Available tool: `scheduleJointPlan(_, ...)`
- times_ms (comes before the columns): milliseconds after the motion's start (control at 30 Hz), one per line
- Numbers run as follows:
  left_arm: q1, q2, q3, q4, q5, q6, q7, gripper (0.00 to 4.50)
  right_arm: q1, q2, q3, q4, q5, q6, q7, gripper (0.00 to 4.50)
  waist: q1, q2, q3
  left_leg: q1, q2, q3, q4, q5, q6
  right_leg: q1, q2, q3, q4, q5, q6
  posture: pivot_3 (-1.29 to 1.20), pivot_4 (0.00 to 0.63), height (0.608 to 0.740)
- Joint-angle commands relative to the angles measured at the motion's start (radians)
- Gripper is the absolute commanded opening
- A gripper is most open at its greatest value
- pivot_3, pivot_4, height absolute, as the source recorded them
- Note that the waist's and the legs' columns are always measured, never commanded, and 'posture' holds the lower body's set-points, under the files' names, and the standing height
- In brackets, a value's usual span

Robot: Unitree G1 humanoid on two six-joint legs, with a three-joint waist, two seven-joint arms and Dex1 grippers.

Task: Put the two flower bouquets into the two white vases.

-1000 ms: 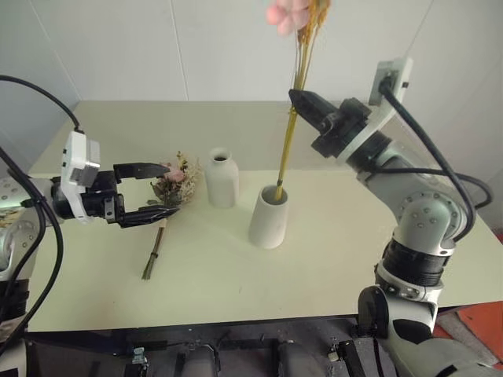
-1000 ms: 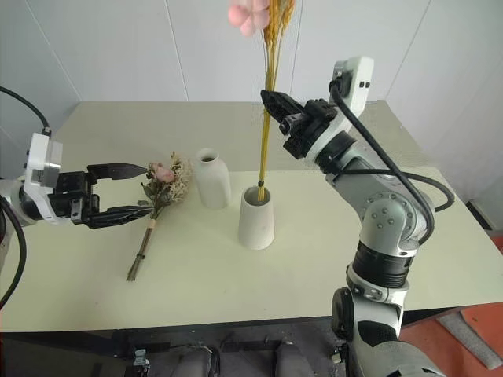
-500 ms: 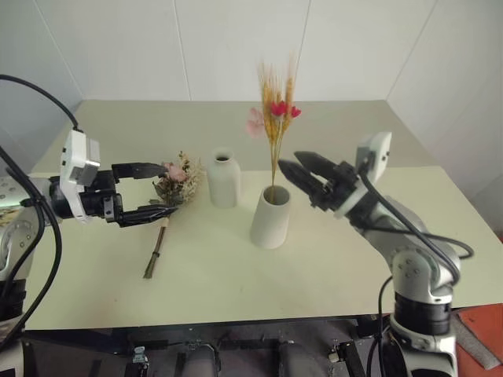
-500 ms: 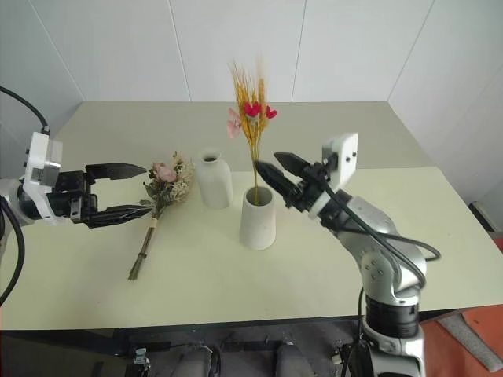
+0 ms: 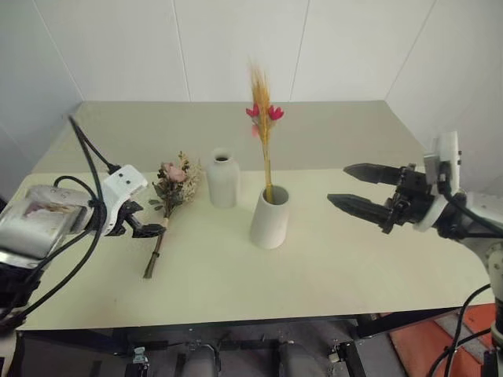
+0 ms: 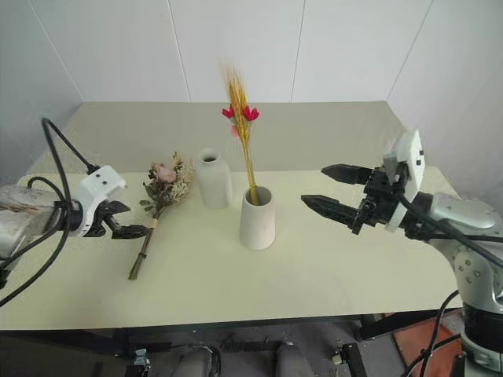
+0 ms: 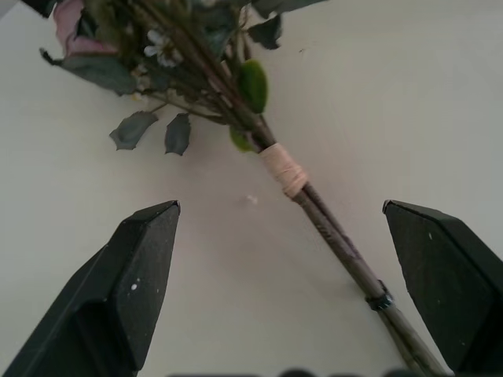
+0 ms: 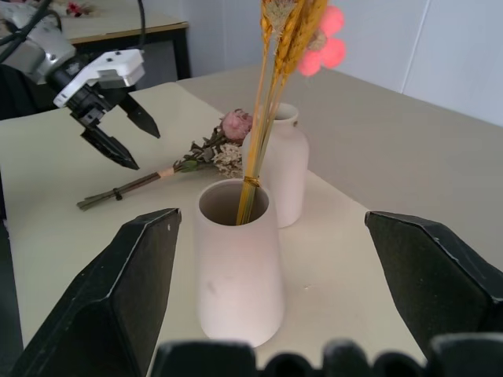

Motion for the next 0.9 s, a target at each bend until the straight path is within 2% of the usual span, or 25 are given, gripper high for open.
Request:
scheduleJointPlan(33,-0.066,-0.058,-0.089,0.081,0.089,0.043,0.066,4.5,-0.03,-0.046,-0.025,0.02,0.027,-0.028,0.091,4.46,0.006,0.0,0.0,0.0,0.0,0.0,0.0,0.0,0.0,0.0,0.0,0.0,0.0,0.0,0.0,0.0,0.15,0.74)
scheduleJointPlan(167,-0.113,-0.125,-0.127,0.204,0.149,0.014,0.106,3.65,-0.034,-0.076,-0.02,0.034,0.016,-0.035,0.145,4.5,0.013,0.0,0.0,-0.001,0.0,0.0,0.001,0.0,0.0,0.0,0.0,0.0,0.0,0.0,0.0,0.0,0.15,0.74)
scheduleJointPlan(300,-0.134,-0.153,-0.126,0.284,0.186,-0.021,0.118,2.26,-0.027,-0.092,-0.022,0.041,0.003,-0.041,0.169,4.5,0.012,0.0,0.0,0.0,0.0,0.0,0.001,0.0,0.0,0.0,0.0,0.0,0.0,0.0,0.0,0.0,0.15,0.74)
scheduleJointPlan(500,-0.154,-0.182,-0.049,0.344,0.217,-0.067,0.179,0.24,-0.005,-0.108,-0.043,0.042,-0.001,-0.045,0.187,4.5,0.012,0.0,0.0,0.0,0.0,0.0,0.001,0.0,0.0,0.0,0.0,0.0,0.001,0.0,0.0,0.0,0.15,0.74)
scheduleJointPlan(533,-0.159,-0.191,-0.019,0.35,0.219,-0.091,0.204,0.11,0.002,-0.108,-0.045,0.041,-0.003,-0.047,0.188,4.5,0.012,0.0,0.0,0.0,0.0,0.0,0.001,0.0,0.0,0.0,0.0,0.0,0.001,0.0,0.0,0.0,0.15,0.74)
scheduleJointPlan(633,-0.194,-0.256,0.144,0.387,0.203,-0.222,0.337,0.11,0.016,-0.104,-0.057,0.035,0.001,-0.045,0.173,4.5,0.015,-0.001,0.0,-0.001,0.0,-0.001,0.002,0.0,0.0,0.0,0.0,0.0,0.001,0.001,-0.001,0.0,0.15,0.74)
scheduleJointPlan(767,-0.246,-0.374,0.377,0.397,0.104,-0.521,0.434,0.11,0.03,-0.093,-0.067,0.025,0.007,-0.046,0.154,4.5,0.022,-0.001,0.001,-0.003,-0.001,-0.001,0.003,0.0,0.0,0.0,-0.001,-0.002,0.0,0.005,-0.006,0.0,0.15,0.74)
scheduleJointPlan(833,-0.28,-0.425,0.455,0.392,0.043,-0.573,0.441,0.11,0.036,-0.088,-0.069,0.018,0.008,-0.048,0.145,4.5,0.025,-0.001,0.001,-0.003,-0.002,-0.001,0.003,0.0,0.0,0.0,-0.003,-0.002,0.0,0.005,-0.006,0.0,0.15,0.74)
scheduleJointPlan(900,-0.359,-0.476,0.548,0.377,-0.108,-0.511,0.378,0.11,0.044,-0.077,-0.069,0.009,0.008,-0.052,0.129,4.5,0.027,-0.001,0.001,-0.003,-0.004,-0.001,0.003,0.0,0.0,0.0,-0.005,-0.001,0.0,0.006,-0.005,0.0,0.15,0.74)
